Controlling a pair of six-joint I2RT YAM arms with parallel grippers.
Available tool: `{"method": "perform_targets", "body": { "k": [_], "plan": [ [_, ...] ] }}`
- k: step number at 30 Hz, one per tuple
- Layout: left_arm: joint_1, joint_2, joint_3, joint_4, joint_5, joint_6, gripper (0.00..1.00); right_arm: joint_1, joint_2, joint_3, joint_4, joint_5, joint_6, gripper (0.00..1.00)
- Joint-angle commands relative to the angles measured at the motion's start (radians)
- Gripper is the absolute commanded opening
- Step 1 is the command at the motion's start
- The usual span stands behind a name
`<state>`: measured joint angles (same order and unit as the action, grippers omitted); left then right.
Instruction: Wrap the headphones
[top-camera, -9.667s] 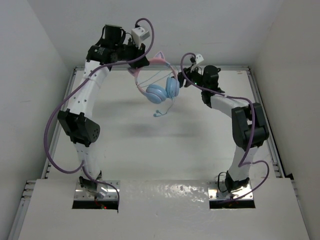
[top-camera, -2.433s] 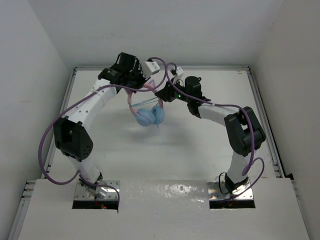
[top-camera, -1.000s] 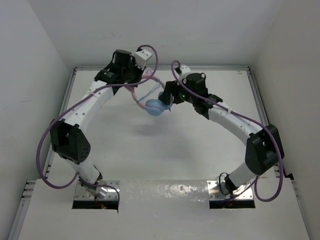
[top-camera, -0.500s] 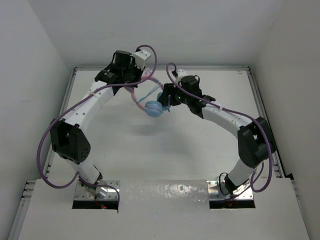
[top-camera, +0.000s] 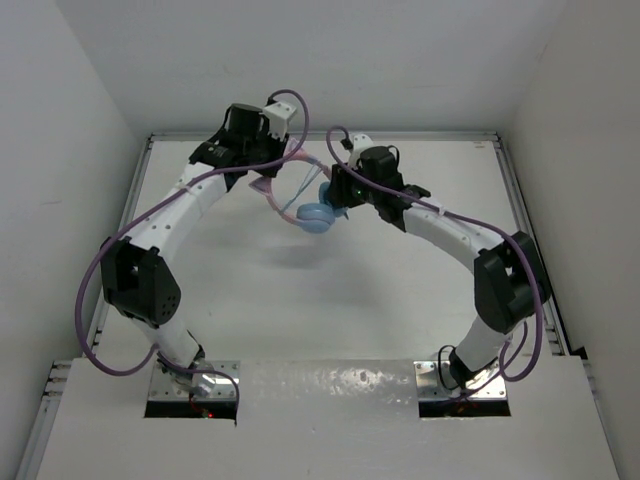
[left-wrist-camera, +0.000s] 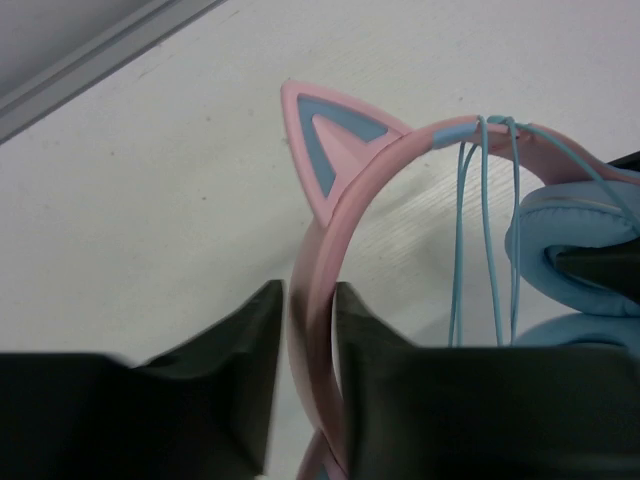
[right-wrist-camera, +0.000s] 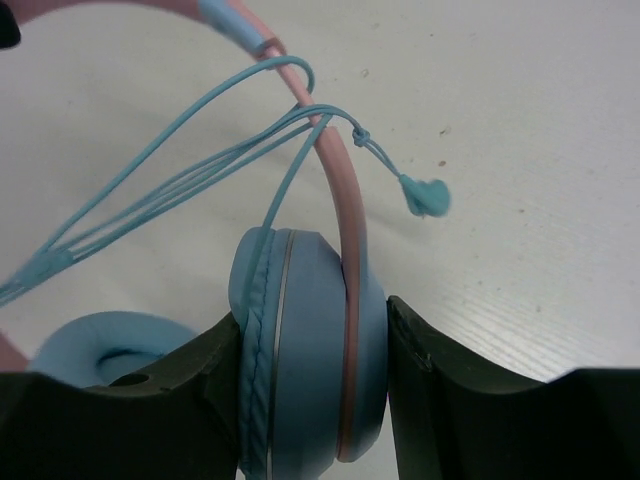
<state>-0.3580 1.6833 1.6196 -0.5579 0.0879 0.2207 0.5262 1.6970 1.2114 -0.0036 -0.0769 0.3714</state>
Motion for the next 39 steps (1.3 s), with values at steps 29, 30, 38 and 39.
{"method": "perform_targets", "body": {
  "k": [29, 30, 38, 39],
  "plan": [
    [0.142, -0.126, -0.066, 0.079, 0.003, -0.076, 0.5, -0.276, 0.027, 0.189, -0.274, -0.36, -0.535, 0.0],
    [0.146, -0.126, -0.069, 0.078, 0.0, -0.075, 0.5, -0.276, 0.032, 0.191, -0.277, -0.363, -0.536, 0.0],
    [0.154, -0.131, -0.078, 0.059, -0.043, -0.069, 0.5, -0.325, 0.119, 0.208, -0.228, -0.425, -0.473, 0.0],
    [0.154, -0.131, -0.079, 0.055, -0.051, -0.066, 0.5, -0.331, 0.128, 0.205, -0.207, -0.431, -0.457, 0.0]
  ]
}}
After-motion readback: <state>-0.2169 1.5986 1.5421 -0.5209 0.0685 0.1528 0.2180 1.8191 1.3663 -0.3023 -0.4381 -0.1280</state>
